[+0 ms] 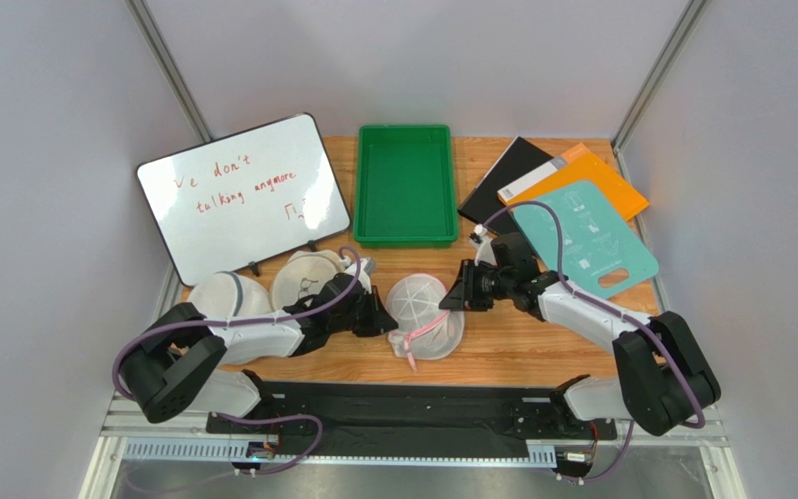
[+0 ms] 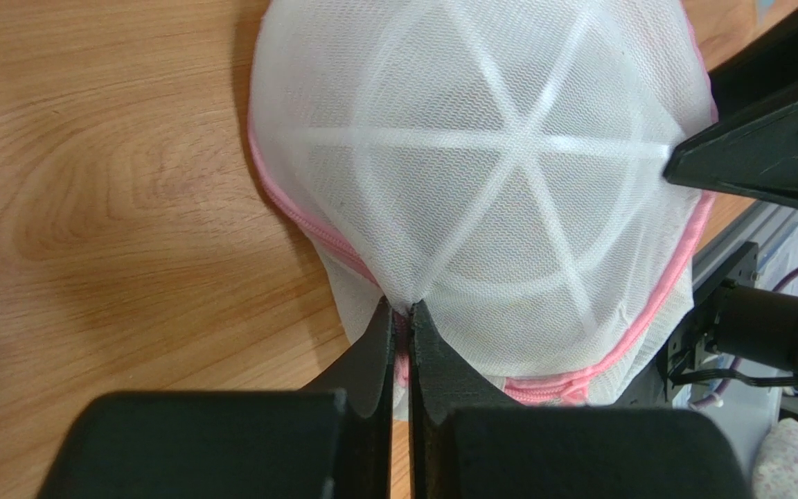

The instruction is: Unzip the laundry bag and remove the bra

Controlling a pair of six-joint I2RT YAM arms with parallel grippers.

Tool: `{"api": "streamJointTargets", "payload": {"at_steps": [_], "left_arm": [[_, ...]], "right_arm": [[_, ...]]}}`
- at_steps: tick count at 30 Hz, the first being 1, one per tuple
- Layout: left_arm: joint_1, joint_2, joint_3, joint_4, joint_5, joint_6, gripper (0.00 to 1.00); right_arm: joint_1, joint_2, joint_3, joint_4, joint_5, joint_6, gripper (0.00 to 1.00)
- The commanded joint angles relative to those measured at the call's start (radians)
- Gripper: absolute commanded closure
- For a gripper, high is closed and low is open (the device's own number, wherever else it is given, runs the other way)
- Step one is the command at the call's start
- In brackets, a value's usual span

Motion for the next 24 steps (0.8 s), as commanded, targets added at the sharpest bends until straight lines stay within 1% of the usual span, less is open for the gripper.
{"api": "streamJointTargets", "payload": {"at_steps": [1, 3, 4, 6, 7, 8, 10, 13, 14, 16, 17, 19, 20, 24], "left_arm": [[-0.003, -0.075, 0.021, -0.020, -0.034, -0.028, 1.00], [-0.003, -0.128, 0.044, -0.077, -0.060, -0.029, 1.00], [-0.004, -0.148, 0.047, -0.091, -0.069, -0.031, 1.00], [-0.008, -0.203, 0.062, -0.146, -0.111, -0.034, 1.00], [-0.009, -0.219, 0.068, -0.166, -0.118, -0.032, 1.00], [-0.009, -0.234, 0.079, -0.186, -0.152, -0.032, 1.00], [-0.012, -0.272, 0.088, -0.227, -0.172, -0.028, 1.00], [-0.018, -0.306, 0.099, -0.266, -0.200, -0.022, 1.00], [-0.021, -0.314, 0.097, -0.269, -0.213, -0.020, 1.00], [-0.029, -0.337, 0.094, -0.276, -0.229, -0.025, 1.00], [-0.037, -0.345, 0.093, -0.278, -0.250, -0.028, 1.00], [-0.041, -0.368, 0.094, -0.304, -0.267, -0.031, 1.00], [-0.047, -0.380, 0.094, -0.315, -0.284, -0.032, 1.00], [-0.055, -0.412, 0.085, -0.324, -0.312, -0.034, 1.00]], "right_arm": [[-0.001, -0.048, 0.043, -0.182, 0.162, -0.043, 0.45], [0.009, -0.119, 0.078, -0.250, 0.237, -0.054, 0.36], [0.022, -0.181, 0.094, -0.319, 0.321, -0.054, 0.36], [0.061, -0.246, 0.128, -0.383, 0.401, -0.043, 0.35], [0.077, -0.308, 0.154, -0.422, 0.443, -0.036, 0.35], [0.100, -0.341, 0.163, -0.433, 0.451, -0.022, 0.35], [0.129, -0.424, 0.171, -0.433, 0.467, 0.027, 0.36], [0.209, -0.476, 0.160, -0.382, 0.471, 0.082, 0.38], [0.253, -0.473, 0.158, -0.367, 0.466, 0.095, 0.39], [0.302, -0.440, 0.155, -0.316, 0.448, 0.141, 0.41], [0.362, -0.427, 0.148, -0.296, 0.449, 0.161, 0.42], [0.425, -0.389, 0.137, -0.226, 0.460, 0.211, 0.44], [0.475, -0.374, 0.126, -0.203, 0.463, 0.225, 0.44], [0.569, -0.289, 0.102, -0.106, 0.507, 0.299, 0.47]]}}
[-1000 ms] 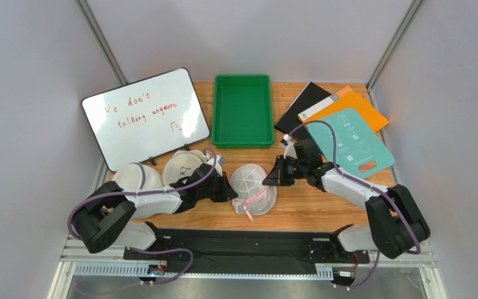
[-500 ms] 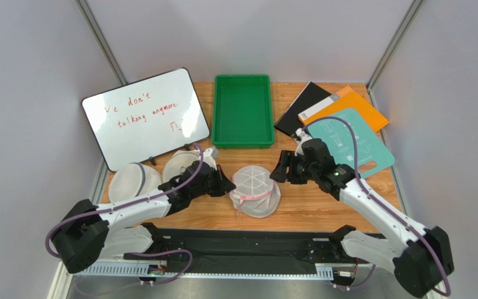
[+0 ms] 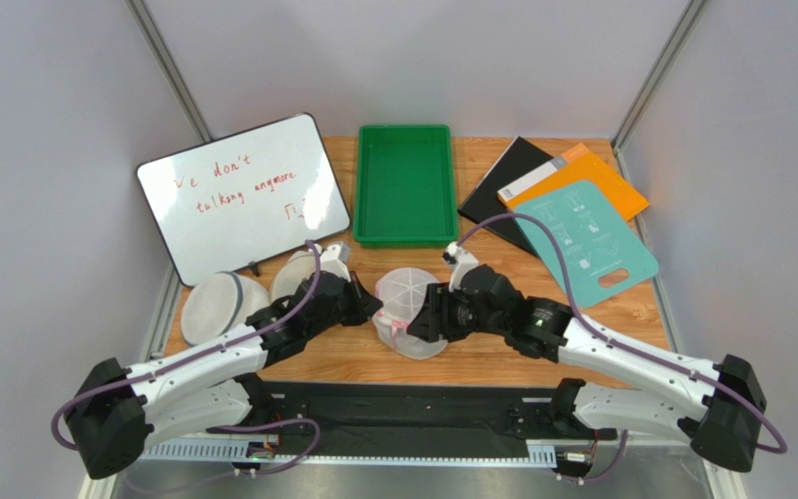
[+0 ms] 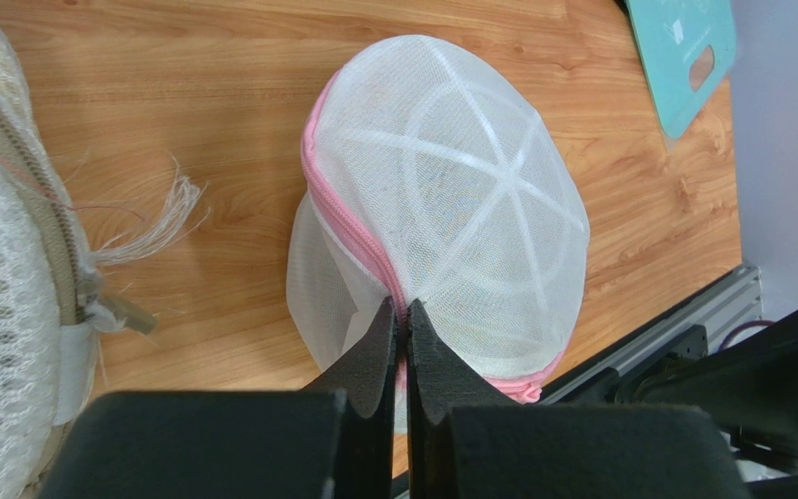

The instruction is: Unzip the laundry bag and remove the bra

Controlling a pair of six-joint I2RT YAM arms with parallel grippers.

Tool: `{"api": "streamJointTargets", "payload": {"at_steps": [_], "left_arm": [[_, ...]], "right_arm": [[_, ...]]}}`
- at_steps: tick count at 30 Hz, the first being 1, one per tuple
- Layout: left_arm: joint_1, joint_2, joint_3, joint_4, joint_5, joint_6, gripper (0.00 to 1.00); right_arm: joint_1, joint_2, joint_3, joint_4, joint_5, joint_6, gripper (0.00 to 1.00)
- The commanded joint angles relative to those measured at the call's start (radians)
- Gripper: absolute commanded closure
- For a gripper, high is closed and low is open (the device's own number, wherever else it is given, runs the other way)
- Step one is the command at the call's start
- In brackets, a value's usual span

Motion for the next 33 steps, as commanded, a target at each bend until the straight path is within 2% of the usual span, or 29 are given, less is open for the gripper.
{"api": "streamJointTargets", "payload": {"at_steps": [1, 7, 17, 33], "left_arm": [[-0.012, -0.046, 0.013, -0.017, -0.065, -0.013, 1.00], [-0.013, -0.081, 0.011, -0.043, -0.064, -0.006, 1.00], [-0.013, -0.115, -0.004, -0.060, -0.061, -0.015, 1.00], [-0.021, -0.106, -0.001, -0.037, -0.051, -0.026, 1.00]], "right_arm": [[0.085, 0.065, -0.022, 0.153, 0.064, 0.118, 0.47], [0.108, 0.099, -0.083, 0.272, 0.086, 0.203, 0.51], [0.123, 0.091, -0.188, 0.437, 0.220, 0.262, 0.52], [0.126, 0.134, -0.234, 0.589, 0.199, 0.291, 0.58]]}}
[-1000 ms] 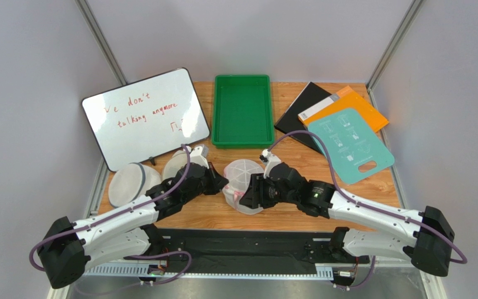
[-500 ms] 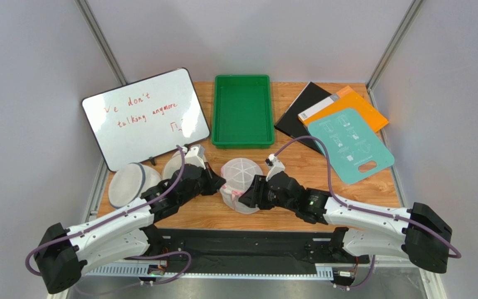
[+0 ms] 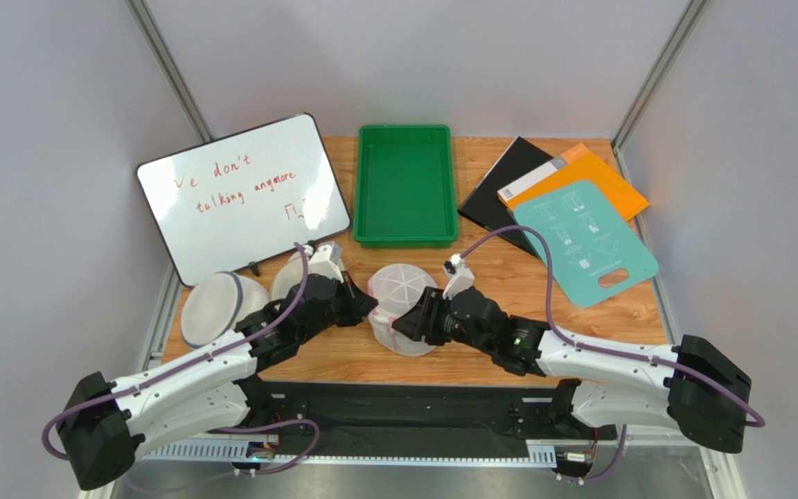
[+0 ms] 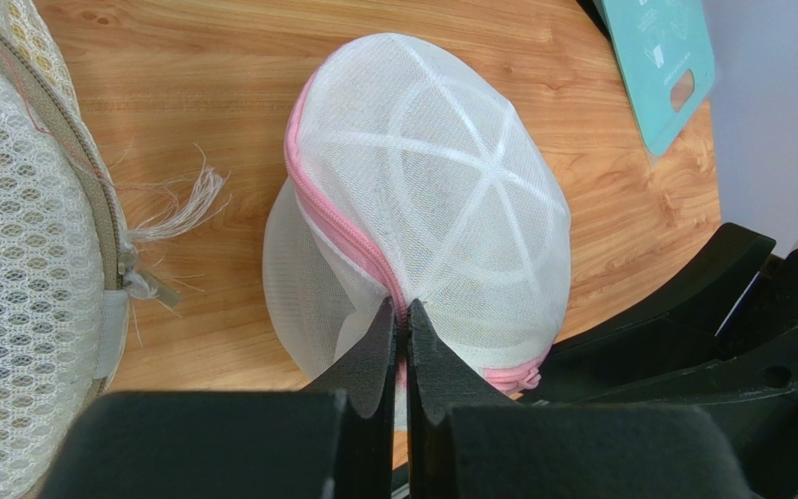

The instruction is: Unzip the laundry bag and remove the bra

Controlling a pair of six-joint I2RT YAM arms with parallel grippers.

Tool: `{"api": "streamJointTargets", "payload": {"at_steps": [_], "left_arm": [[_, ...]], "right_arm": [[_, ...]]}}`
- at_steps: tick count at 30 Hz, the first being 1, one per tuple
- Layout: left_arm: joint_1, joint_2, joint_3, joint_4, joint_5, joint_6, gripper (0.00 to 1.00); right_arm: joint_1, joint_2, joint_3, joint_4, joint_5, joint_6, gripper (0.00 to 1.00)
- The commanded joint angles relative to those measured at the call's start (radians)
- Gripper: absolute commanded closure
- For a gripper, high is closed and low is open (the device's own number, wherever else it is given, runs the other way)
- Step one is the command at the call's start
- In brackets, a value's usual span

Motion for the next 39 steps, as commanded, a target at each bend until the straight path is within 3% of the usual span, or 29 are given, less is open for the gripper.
{"api": "streamJointTargets", "payload": {"at_steps": [1, 5, 10, 15, 20, 39], "left_arm": [[-0.006, -0.007, 0.000, 0.030, 0.002, -0.016, 1.00], [-0.008, -0.007, -0.006, 0.035, 0.002, -0.019, 1.00], [-0.009, -0.010, 0.001, 0.035, 0.003, -0.012, 1.00], [-0.009, -0.019, 0.009, 0.015, -0.006, -0.004, 1.00], [-0.008, -0.035, 0.006, 0.012, -0.008, -0.005, 1.00], [0.029, -0.042, -0.002, -0.023, -0.023, 0.015, 1.00]], "right_arm": [[0.004, 0.014, -0.015, 0.110, 0.011, 0.032, 0.59], [0.004, 0.016, -0.007, 0.098, 0.017, 0.027, 0.64], [0.004, 0.008, -0.004, 0.061, 0.033, 0.029, 0.80], [0.005, -0.012, -0.004, 0.027, 0.057, 0.021, 0.86], [0.005, -0.043, -0.014, -0.011, 0.094, 0.013, 1.00], [-0.010, -0.164, -0.058, -0.157, 0.171, -0.005, 1.00]]}}
